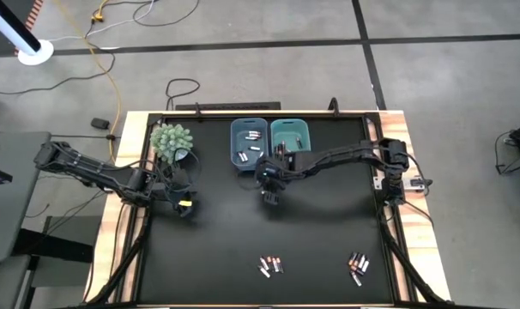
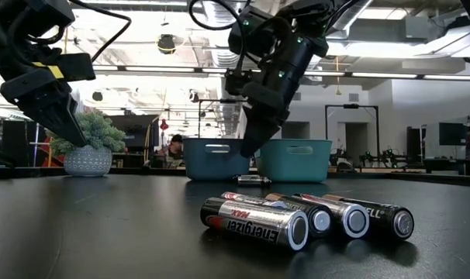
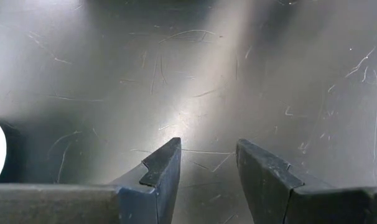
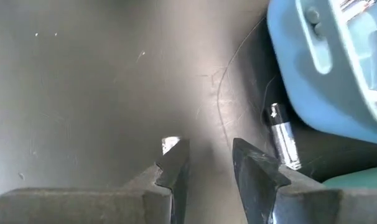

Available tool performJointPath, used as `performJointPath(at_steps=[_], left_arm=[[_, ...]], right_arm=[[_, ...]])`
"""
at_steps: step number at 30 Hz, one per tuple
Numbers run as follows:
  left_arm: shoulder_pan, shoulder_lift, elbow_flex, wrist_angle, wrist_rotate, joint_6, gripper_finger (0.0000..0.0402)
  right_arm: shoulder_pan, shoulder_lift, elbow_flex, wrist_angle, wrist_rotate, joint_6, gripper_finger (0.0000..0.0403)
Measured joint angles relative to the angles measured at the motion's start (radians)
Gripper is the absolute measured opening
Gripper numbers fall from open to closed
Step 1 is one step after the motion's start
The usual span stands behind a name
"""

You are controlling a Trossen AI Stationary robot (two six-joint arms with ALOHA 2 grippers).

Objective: Sort batteries
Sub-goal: Put the silver battery into the blue bin

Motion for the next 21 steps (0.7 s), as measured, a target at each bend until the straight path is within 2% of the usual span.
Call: performJointPath(at_steps=[9,21], left_arm=[[0.000,0.000,0.000,0.000,0.000,0.000,0.0148],[0.000,0.000,0.000,-0.001,0.000,0.001,0.0148]], right_arm=[[0.019,0.023,-0.016,0.010,-0.025,0.008,0.0147],[0.010,0.036,-0.015,0.010,-0.033,0.035,0.0247]])
